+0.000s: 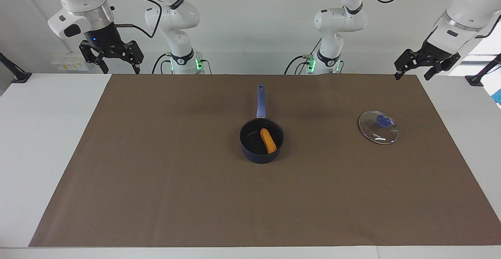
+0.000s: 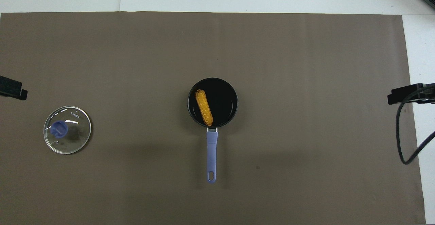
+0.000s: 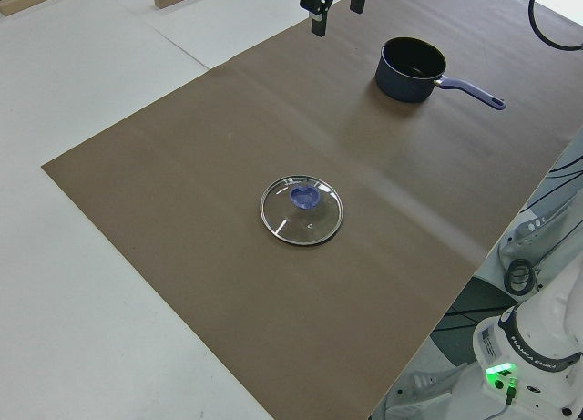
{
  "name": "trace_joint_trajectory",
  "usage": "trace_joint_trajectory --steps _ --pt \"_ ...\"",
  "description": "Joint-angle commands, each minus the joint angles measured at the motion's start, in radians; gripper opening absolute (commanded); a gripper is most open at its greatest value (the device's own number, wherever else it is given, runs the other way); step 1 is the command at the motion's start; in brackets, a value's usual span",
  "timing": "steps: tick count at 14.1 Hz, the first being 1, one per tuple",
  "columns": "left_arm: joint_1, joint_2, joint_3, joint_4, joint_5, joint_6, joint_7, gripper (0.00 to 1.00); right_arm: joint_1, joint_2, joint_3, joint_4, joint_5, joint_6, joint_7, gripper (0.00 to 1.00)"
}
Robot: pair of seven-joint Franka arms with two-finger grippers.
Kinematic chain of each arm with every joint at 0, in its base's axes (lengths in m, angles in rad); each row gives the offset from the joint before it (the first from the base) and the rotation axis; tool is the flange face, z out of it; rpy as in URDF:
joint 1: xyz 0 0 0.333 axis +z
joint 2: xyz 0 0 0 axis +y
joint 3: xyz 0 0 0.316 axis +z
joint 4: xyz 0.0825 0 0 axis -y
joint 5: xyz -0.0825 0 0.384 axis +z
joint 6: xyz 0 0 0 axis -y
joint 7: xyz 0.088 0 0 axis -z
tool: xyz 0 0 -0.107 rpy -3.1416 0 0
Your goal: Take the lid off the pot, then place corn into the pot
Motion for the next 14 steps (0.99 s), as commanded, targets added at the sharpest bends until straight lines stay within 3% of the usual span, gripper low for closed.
trace_joint_trajectory --steps 1,14 --pt "-0.003 -0.005 0.003 0.008 0.016 -0.016 0.011 1.00 -0.015 -0.027 0.009 -0.033 0.008 0.016 -0.035 1.00" --pt "-0.003 -0.005 0.003 0.008 0.016 -0.016 0.011 1.00 -0.007 -0.029 0.009 -0.033 0.008 -0.004 -0.037 1.00"
